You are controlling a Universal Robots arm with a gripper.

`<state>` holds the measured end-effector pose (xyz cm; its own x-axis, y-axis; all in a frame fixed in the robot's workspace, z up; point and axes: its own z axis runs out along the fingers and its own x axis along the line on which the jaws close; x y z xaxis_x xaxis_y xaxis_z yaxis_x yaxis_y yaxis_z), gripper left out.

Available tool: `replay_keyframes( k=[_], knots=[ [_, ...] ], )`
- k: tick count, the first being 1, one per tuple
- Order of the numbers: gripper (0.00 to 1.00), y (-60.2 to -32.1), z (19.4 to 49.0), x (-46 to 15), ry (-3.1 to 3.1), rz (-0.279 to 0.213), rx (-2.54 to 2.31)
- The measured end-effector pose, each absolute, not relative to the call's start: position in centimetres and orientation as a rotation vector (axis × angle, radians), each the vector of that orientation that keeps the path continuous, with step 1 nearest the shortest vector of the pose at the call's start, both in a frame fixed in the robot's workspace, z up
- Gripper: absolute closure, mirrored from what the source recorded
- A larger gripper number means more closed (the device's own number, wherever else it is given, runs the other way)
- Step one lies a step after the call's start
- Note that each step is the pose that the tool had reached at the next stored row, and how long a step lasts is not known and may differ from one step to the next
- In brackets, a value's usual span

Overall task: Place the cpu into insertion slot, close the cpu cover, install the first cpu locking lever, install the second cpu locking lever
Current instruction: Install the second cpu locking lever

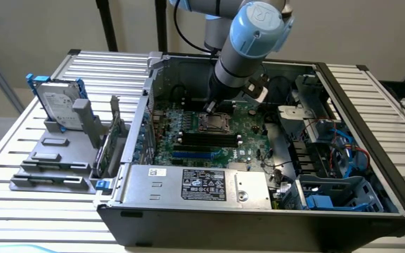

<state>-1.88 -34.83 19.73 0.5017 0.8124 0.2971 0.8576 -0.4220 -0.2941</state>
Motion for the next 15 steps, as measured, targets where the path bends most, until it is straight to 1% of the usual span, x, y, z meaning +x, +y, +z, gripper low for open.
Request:
replay_keyframes(
  k=[7,15],
  knots=[
    [0.89,-34.9,19.8,-1.9,-1.382,-0.152,-2.343],
    [0.89,-38.0,21.3,-1.9,-1.381,-0.151,-2.343]
  ],
)
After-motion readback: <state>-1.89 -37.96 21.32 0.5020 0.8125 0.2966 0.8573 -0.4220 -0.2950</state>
